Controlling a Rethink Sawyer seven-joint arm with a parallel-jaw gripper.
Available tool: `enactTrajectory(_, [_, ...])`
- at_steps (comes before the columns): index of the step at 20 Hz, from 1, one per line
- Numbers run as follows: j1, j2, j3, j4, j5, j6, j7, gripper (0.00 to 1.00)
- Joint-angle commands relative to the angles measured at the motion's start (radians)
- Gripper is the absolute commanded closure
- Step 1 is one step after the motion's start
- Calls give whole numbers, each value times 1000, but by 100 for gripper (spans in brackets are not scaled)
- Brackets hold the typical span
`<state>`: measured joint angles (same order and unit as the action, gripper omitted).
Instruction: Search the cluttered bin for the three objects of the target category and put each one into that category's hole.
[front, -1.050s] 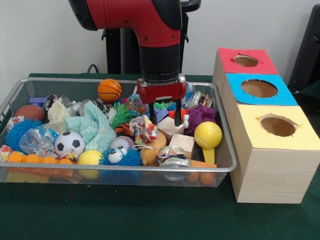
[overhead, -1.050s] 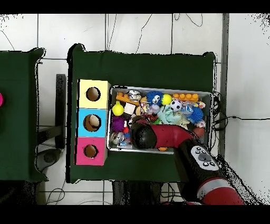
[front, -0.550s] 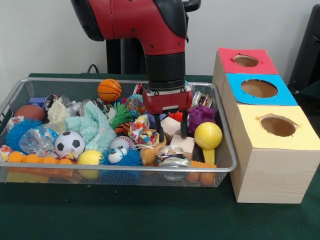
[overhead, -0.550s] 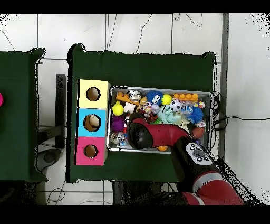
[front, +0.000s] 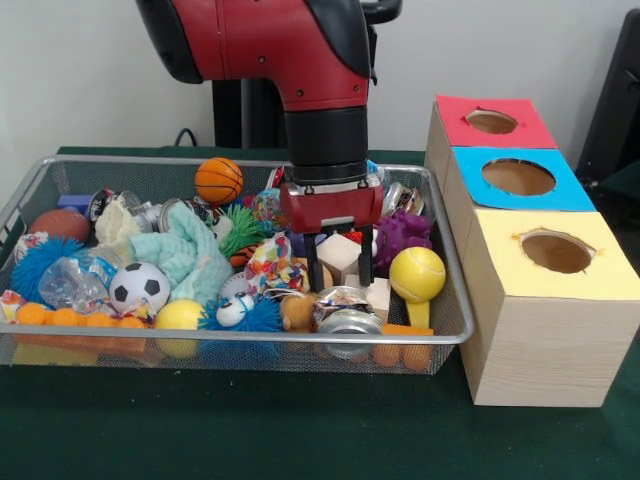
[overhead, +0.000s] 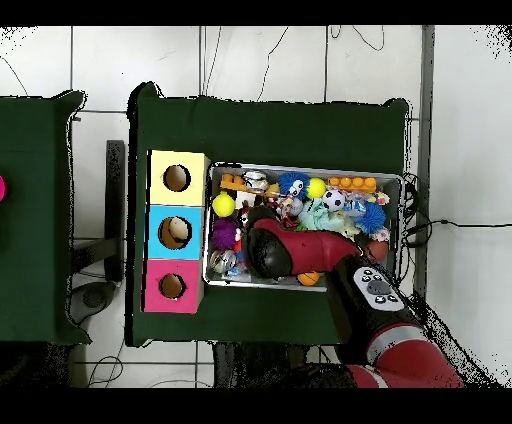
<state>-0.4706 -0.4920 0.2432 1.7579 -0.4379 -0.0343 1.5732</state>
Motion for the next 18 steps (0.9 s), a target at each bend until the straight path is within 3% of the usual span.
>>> enactTrajectory(1, [9, -73, 21, -102, 47, 252, 38, 0])
enactTrajectory(9, [-9, -34, 6, -176, -42, 240, 2, 0])
enactTrajectory(13, [-29, -18, 17, -178, -47, 273, -18, 0])
enactTrajectory(18, [3, 15, -39, -191, -61, 283, -2, 0])
